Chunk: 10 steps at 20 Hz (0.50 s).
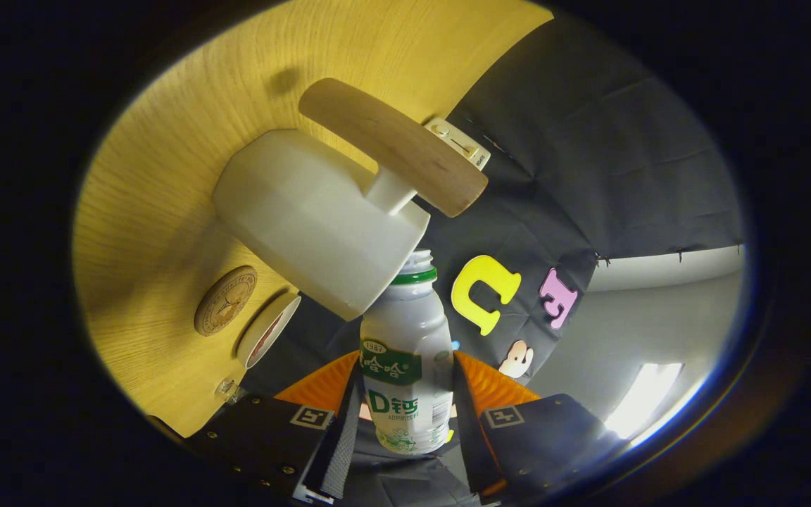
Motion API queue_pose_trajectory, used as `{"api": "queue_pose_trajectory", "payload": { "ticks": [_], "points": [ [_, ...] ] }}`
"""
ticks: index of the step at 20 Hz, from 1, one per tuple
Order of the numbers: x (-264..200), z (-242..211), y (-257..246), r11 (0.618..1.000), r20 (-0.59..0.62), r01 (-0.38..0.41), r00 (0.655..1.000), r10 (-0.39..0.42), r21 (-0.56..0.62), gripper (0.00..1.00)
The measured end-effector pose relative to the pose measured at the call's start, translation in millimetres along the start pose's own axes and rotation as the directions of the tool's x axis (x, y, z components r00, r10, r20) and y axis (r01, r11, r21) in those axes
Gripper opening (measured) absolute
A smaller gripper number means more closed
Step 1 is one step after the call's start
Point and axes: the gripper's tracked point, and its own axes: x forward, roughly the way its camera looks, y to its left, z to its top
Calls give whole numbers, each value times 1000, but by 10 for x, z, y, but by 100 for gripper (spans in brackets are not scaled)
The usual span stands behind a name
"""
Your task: Take the bottle from table, then pour the juice into the cup, finally place the bottle on the coaster
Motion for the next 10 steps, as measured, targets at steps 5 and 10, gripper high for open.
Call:
{"api": "queue_pose_trajectory", "payload": {
  "ticks": [5,10],
  "points": [
    [-11,-6,30,1000,-3,-9,1000,9,17,63],
    [11,-85,140,984,-29,-50,998,56,171,63]
  ]
}}
